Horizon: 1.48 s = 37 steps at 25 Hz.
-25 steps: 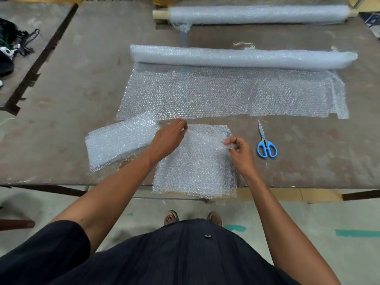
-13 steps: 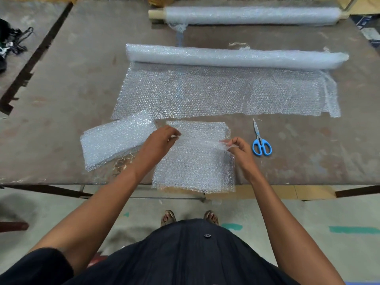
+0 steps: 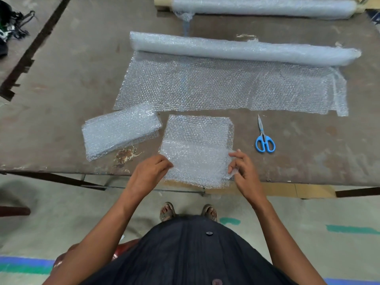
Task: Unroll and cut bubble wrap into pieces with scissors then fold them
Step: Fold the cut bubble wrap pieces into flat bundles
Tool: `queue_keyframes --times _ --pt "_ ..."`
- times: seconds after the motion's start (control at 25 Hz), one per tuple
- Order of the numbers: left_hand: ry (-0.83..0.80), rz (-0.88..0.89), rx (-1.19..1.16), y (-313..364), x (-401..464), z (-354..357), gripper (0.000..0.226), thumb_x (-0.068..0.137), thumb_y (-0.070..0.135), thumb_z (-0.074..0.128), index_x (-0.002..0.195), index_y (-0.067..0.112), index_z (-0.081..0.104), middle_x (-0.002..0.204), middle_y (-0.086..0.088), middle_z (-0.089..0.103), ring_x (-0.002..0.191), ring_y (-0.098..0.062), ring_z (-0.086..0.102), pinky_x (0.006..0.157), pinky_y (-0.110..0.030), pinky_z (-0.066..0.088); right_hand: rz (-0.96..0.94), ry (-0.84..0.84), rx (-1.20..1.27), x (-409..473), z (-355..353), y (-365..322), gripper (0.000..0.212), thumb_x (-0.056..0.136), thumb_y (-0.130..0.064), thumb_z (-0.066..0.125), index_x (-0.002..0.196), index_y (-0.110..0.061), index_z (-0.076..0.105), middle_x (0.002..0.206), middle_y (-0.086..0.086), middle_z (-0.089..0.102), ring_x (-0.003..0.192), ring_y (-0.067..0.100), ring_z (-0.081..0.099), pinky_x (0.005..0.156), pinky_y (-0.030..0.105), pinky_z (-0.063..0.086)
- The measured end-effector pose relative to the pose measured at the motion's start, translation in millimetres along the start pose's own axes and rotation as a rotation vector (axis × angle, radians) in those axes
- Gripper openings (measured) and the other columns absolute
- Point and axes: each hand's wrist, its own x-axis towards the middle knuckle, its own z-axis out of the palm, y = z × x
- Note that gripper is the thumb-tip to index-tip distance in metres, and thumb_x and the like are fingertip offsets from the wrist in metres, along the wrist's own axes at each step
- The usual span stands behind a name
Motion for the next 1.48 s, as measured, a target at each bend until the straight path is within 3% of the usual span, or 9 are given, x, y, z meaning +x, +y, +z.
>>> queue_keyframes --times 0.2,0.32,0.56,0.72,0.96,1.08,1.16,1.32,1.48 --pt "-0.018 0.086 0.148 2.3 -16.0 0.8 0.013 0.095 0.037 0.08 0.102 0.026 0.077 0.098 0.007 0.071 0.086 -0.022 0.067 0.07 -0.041 0.049 -0.026 -0.002 -0.127 -7.6 3.1 14.1 0.042 0.082 0.019 0.052 0.084 -0.02 0.069 0.148 -0.001 0.055 0.157 0.006 0.03 0.127 0.051 0.031" --pt "0.019 0.006 0.204 7.1 -20.2 -5.3 0.047 0.09 0.069 0.073 0.112 0.026 0.076 0.102 0.004 0.067 0.09 -0.02 0.061 0.075 -0.041 0.044 0.045 -0.052 -0.259 -10.4 -2.9 8.7 0.037 0.089 -0.003 0.05 0.092 -0.034 0.07 0.158 -0.011 0.047 0.158 0.005 0.024 0.12 0.051 0.025" --pt "0.078 -0.075 0.102 44.9 29.3 3.8 0.052 0.109 0.044 0.057 0.156 0.023 0.05 0.158 -0.002 0.05 0.139 -0.024 0.053 0.109 -0.042 0.045 -0.092 -0.011 -0.483 -2.5 8.9 -34.1 0.03 0.101 -0.042 0.045 0.121 -0.038 0.066 0.152 -0.013 0.053 0.147 0.006 0.042 0.112 0.046 0.022" --pt "-0.2 -0.038 0.088 56.9 47.4 48.3 0.06 0.113 0.035 0.035 0.17 0.024 0.019 0.176 -0.003 0.02 0.162 -0.022 0.02 0.128 -0.048 0.028 -0.132 -0.223 -0.67 11.5 66.6 -45.1 0.057 0.113 -0.045 0.031 0.167 -0.027 0.026 0.178 -0.006 0.013 0.164 0.01 0.006 0.128 0.047 0.015" --pt "-0.452 -0.127 0.226 13.2 40.9 46.6 0.084 0.104 0.078 0.008 0.166 0.029 -0.021 0.174 0.004 -0.028 0.16 -0.017 -0.025 0.13 -0.05 -0.014 -0.046 -0.241 -0.705 1.5 66.9 -12.0 0.068 0.114 -0.058 0.023 0.17 -0.034 -0.007 0.177 -0.011 -0.017 0.163 0.011 -0.017 0.133 0.049 0.003" --pt "-0.42 -0.14 0.224 -5.0 48.3 30.3 0.096 0.1 0.084 0.021 0.17 0.022 -0.001 0.173 -0.006 0.012 0.161 -0.025 0.011 0.129 -0.054 0.008 0.032 -0.138 -0.664 2.2 44.0 -7.7 0.063 0.115 -0.052 0.027 0.171 -0.035 0.004 0.179 -0.009 -0.002 0.165 0.012 -0.006 0.129 0.052 0.009" --pt "-0.387 -0.128 0.189 -13.5 59.3 21.6 0.095 0.094 0.086 0.041 0.165 0.024 0.027 0.142 -0.004 0.04 0.135 -0.024 0.042 0.116 -0.051 0.03 0.049 -0.061 -0.697 14.6 34.0 -7.9 0.056 0.114 -0.046 0.035 0.167 -0.036 0.021 0.172 -0.009 0.028 0.163 0.015 0.013 0.12 0.059 0.02" --pt "-0.352 -0.188 -0.017 -22.0 84.7 11.1 0.058 0.076 0.07 0.08 0.118 0.033 0.066 0.111 0.005 0.045 0.106 -0.014 0.045 0.094 -0.04 0.036 0.024 -0.038 -0.821 47.6 17.6 -17.5 0.039 0.102 -0.046 0.061 0.137 -0.03 0.06 0.125 -0.006 0.064 0.128 0.021 0.053 0.102 0.051 0.026" --pt "-0.434 -0.261 -0.439 -32.4 85.5 1.8 0.037 0.078 0.047 0.09 0.094 0.024 0.066 0.097 0.009 0.069 0.09 -0.011 0.064 0.083 -0.039 0.055 0.06 -0.125 -0.716 64.1 1.4 -21.4 0.022 0.094 -0.054 0.071 0.1 -0.034 0.064 0.102 -0.009 0.061 0.107 0.015 0.052 0.097 0.045 0.027"
